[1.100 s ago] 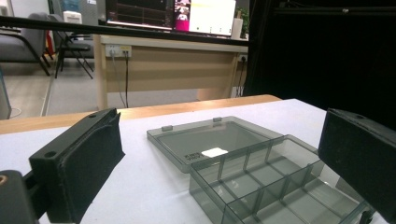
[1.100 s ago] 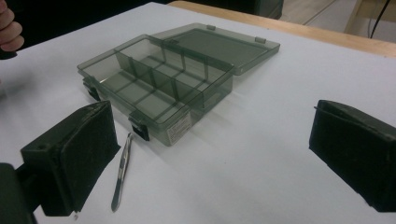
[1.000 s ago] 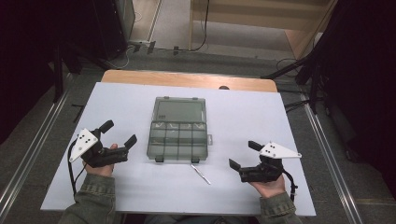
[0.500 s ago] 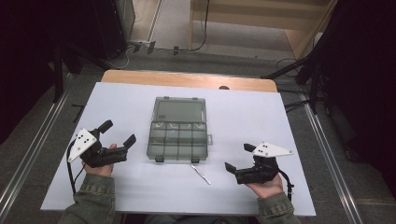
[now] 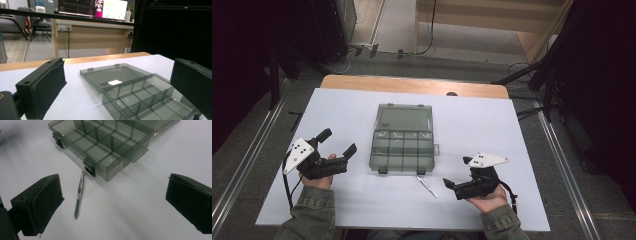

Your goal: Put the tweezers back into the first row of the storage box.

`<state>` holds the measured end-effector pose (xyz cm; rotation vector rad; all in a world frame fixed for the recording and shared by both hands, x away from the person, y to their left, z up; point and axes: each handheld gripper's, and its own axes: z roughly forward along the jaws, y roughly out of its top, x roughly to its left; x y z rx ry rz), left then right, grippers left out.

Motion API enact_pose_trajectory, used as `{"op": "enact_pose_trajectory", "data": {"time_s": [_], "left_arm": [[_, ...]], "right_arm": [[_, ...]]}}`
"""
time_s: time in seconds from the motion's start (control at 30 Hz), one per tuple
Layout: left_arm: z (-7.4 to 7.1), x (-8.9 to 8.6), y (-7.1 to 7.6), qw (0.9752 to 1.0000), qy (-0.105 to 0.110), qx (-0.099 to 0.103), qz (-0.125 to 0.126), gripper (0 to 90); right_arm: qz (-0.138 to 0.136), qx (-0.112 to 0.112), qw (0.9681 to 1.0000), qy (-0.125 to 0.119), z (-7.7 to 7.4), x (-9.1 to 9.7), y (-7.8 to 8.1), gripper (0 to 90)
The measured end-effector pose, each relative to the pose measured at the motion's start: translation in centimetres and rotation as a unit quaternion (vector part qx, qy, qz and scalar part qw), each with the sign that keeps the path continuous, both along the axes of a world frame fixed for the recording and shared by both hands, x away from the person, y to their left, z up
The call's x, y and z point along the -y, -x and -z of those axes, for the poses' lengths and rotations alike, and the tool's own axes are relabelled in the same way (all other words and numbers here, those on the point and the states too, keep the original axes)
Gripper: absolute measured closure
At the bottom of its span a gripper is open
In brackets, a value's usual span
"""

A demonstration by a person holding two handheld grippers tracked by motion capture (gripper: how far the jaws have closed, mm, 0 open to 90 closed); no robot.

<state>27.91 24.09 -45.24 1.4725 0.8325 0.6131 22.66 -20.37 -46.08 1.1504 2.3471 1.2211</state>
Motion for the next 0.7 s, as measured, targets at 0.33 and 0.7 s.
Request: {"op": "enact_pose_trajectory", "data": {"time_s": [0.33,0.7], "left_arm": [[0.0,0.0,-0.1,1.0000,0.000,-0.001,0.002,0.0],[0.0,0.1,0.0,1.0000,0.004,-0.001,0.004,0.0]], "right_arm": [[-0.034,-0.022,0.9982,0.044,0.6,-2.7,-0.6,1.2],[-0.050,-0.041,0.9949,0.077,0.9,-4.7,-1.0,1.3]]}}
